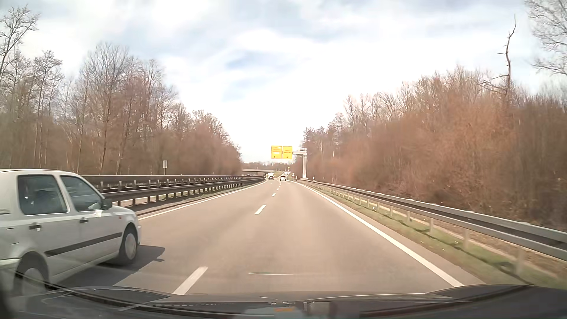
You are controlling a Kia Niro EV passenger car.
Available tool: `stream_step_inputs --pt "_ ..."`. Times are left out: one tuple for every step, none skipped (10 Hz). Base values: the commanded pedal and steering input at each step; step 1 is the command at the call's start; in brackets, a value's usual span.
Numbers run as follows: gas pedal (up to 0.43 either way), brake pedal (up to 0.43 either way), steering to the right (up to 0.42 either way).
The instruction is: Follow the waypoints while adhering to traffic rules and regulations
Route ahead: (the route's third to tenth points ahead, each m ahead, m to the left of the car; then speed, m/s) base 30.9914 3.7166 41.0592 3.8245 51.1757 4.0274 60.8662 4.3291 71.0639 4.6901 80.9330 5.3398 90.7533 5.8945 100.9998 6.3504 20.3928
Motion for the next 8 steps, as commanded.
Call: stream_step_inputs --pt "0.130 0.000 -0.003" --pt "0.130 0.000 -0.001" --pt "0.130 0.000 -0.001" --pt "0.130 0.000 0.000" --pt "0.130 0.000 0.002" --pt "0.130 0.000 0.004" --pt "0.118 0.000 0.005" --pt "0.118 0.000 0.005"
